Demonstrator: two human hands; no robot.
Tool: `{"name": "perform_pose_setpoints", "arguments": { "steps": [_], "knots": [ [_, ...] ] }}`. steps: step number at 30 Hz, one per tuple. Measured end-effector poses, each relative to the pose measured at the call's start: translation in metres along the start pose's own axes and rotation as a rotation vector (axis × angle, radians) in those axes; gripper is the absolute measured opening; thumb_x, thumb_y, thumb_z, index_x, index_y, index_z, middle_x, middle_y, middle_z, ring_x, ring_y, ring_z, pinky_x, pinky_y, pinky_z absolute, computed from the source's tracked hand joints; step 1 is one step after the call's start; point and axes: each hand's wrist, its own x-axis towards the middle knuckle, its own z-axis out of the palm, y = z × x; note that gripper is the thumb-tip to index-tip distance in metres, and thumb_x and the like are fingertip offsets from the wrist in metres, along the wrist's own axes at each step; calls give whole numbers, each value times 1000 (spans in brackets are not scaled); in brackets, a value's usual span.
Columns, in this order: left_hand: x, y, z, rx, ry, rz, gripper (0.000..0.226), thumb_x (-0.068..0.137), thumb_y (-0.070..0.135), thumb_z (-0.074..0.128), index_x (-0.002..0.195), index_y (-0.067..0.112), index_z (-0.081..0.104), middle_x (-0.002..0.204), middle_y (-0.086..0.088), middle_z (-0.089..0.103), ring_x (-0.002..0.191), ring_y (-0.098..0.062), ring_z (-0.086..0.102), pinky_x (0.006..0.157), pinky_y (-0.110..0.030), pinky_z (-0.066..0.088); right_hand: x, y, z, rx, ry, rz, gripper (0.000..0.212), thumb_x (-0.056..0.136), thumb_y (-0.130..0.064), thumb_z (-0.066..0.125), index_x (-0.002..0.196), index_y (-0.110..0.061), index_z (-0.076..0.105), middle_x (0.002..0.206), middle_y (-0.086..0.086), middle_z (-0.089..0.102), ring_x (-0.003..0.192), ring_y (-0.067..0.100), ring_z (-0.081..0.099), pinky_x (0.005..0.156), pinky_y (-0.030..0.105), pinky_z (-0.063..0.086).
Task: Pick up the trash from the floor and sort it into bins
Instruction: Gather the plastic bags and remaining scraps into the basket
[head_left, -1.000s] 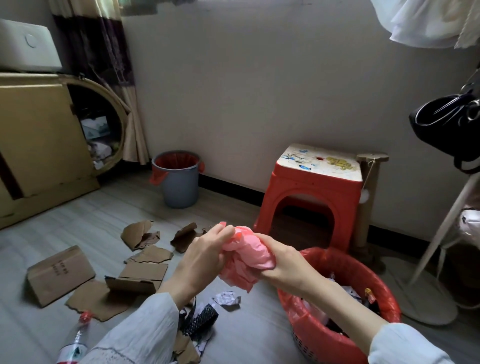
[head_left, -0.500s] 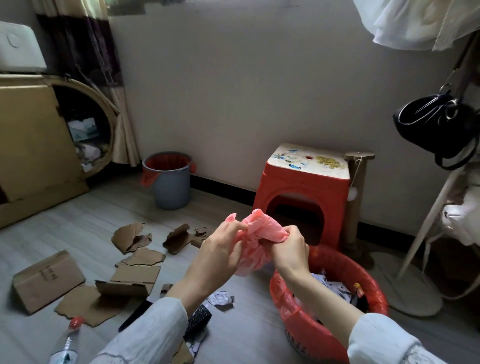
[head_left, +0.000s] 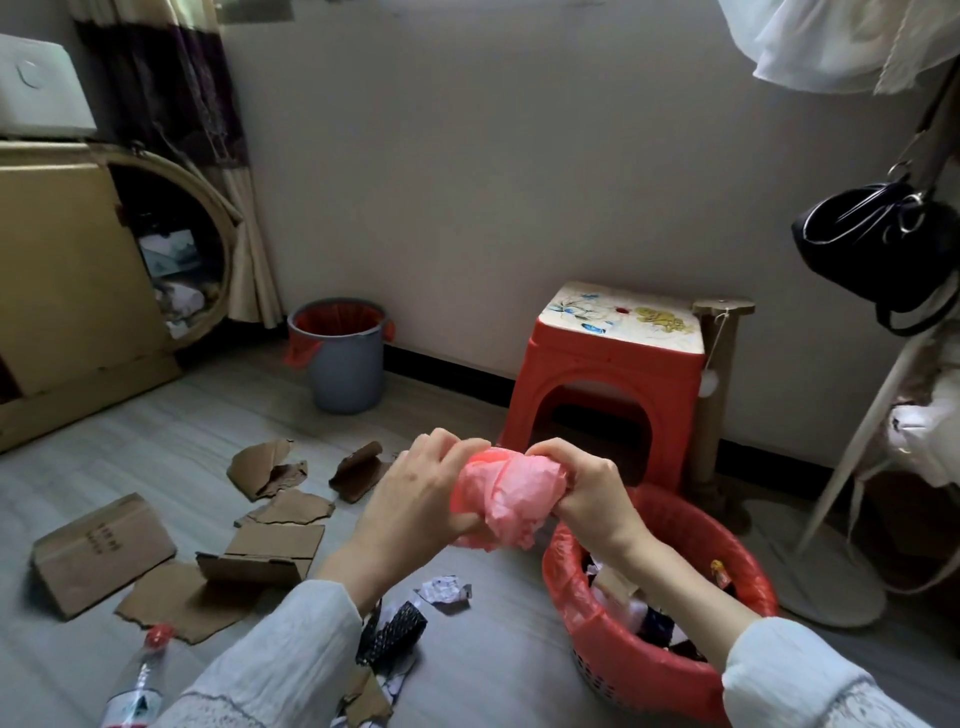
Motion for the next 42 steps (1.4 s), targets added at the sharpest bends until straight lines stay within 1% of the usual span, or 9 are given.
{"name": "perform_pose_setpoints", "arguments": {
  "steps": [7, 14, 15, 17, 20, 25, 33, 38, 42],
  "knots": [
    [-2, 6, 2, -366, -76, -118, 63, 65, 31, 81, 122, 23, 55, 114, 10, 60, 100, -6, 56, 88, -28, 48, 2, -7, 0, 43, 60, -52, 20, 71, 9, 62, 83, -8, 61, 72, 3, 67, 66, 14, 62, 60, 32, 52],
    [-2, -6, 5, 88, 72, -36, 35, 71, 16, 71, 102, 21, 55, 86, 2, 62, 71, -23, 65, 49, -33, 43, 15, -15, 0, 328, -339, 204, 29, 76, -12, 55, 96, -24, 73, 101, 11, 68, 97, 28, 63, 88, 40, 50],
    [-2, -9, 5, 152, 99, 11, 40, 65, 10, 75, 98, 21, 54, 78, 2, 60, 62, -22, 64, 41, -30, 39, 15, -17, -1, 436, -376, 285, 28, 75, -17, 57, 94, -25, 75, 107, 23, 65, 93, 14, 28, 85, 40, 45],
    [-3, -9, 2, 189, 151, 77, 45, 58, 4, 75, 93, 21, 52, 69, 2, 57, 52, -20, 60, 34, -25, 34, 16, -17, -5, 516, -398, 342, 23, 77, -32, 68, 99, -28, 74, 128, 31, 52, 125, 48, 30, 106, 60, 22],
    [-2, -6, -2, 174, 199, 166, 22, 70, 12, 54, 86, 22, 44, 69, 1, 57, 53, -19, 57, 36, -23, 32, 16, -19, -8, 273, -468, 213, 47, 83, -32, 67, 128, -22, 57, 147, -3, 41, 126, 10, 47, 103, 19, 40],
    [-2, -2, -5, 149, 207, 294, 8, 77, 14, 45, 83, 19, 43, 76, 2, 58, 59, -16, 55, 40, -23, 33, 10, -25, -8, 235, -559, 214, 80, 75, -13, 77, 140, -28, 33, 125, -8, 49, 98, -5, 55, 78, 7, 46],
    [3, 16, -5, 18, 164, 357, 13, 79, 27, 47, 86, 17, 44, 87, -2, 65, 61, -17, 58, 38, -25, 43, 3, -11, -7, 359, -416, 327, 43, 68, 5, 75, 106, -10, 64, 90, 3, 67, 80, 11, 63, 77, 31, 55],
    [19, 30, 16, -175, 36, 263, 27, 81, 13, 42, 105, 21, 50, 120, 1, 59, 96, -18, 60, 67, -34, 56, 6, 12, -30, 204, -240, 330, 41, 66, -2, 77, 103, -17, 69, 92, 4, 71, 87, 17, 66, 82, 38, 54],
    [33, 30, 61, -106, -69, 347, 53, 74, -16, 53, 119, 12, 57, 129, -3, 56, 126, -14, 41, 104, -20, 34, 11, 61, -68, -192, -138, 350, 48, 66, -18, 77, 113, -21, 67, 102, 4, 71, 98, 22, 64, 85, 35, 51]
  ]
}}
